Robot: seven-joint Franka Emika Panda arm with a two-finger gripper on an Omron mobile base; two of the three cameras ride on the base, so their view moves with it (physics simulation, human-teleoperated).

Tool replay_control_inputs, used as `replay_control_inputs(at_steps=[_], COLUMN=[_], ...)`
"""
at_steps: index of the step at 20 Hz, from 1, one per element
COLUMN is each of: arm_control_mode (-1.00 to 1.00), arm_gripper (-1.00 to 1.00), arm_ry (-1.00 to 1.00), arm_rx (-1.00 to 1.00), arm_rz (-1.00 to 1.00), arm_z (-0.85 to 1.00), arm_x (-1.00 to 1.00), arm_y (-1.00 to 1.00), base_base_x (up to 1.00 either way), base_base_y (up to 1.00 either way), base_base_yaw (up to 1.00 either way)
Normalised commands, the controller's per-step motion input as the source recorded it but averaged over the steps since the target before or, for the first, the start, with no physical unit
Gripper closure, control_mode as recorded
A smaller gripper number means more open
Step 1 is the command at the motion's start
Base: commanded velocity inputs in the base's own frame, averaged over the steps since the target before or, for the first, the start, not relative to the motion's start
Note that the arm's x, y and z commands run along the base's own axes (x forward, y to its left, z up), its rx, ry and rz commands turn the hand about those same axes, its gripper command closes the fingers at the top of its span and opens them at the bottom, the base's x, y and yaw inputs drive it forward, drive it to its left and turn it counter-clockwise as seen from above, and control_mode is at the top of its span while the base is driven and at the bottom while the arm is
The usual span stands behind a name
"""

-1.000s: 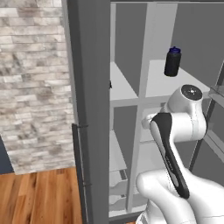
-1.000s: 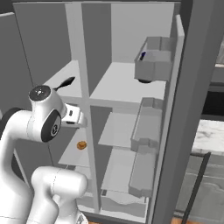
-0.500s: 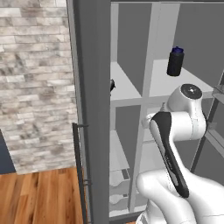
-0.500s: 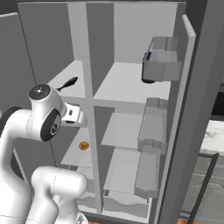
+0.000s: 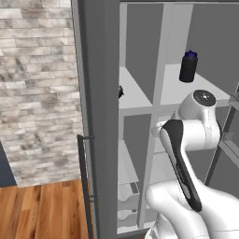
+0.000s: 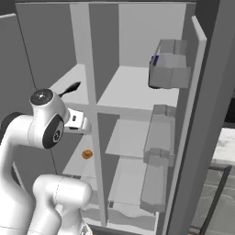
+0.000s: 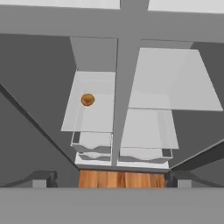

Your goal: Pick up the frozen fish from the freezer, place it on any shelf in the fridge, and close the fridge and freezer doors when done.

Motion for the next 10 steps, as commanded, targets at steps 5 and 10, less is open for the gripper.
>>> replay_control_inputs(at_steps=[5, 10], arm_control_mode=[1.00, -1.00], arm_gripper=[-1.00, -1.00], arm_ry=[0.00, -0.01], arm_rx=[0.00, 0.00], arm_rz=[0.00, 0.00], arm_z=[0.00, 0.05], arm_x=[0.00, 0.00], arm_y=[0.00, 0.00], base_base_x=[0.36, 0.12], base_base_y=[0.00, 0.00], base_base_yaw=[0.00, 0.00])
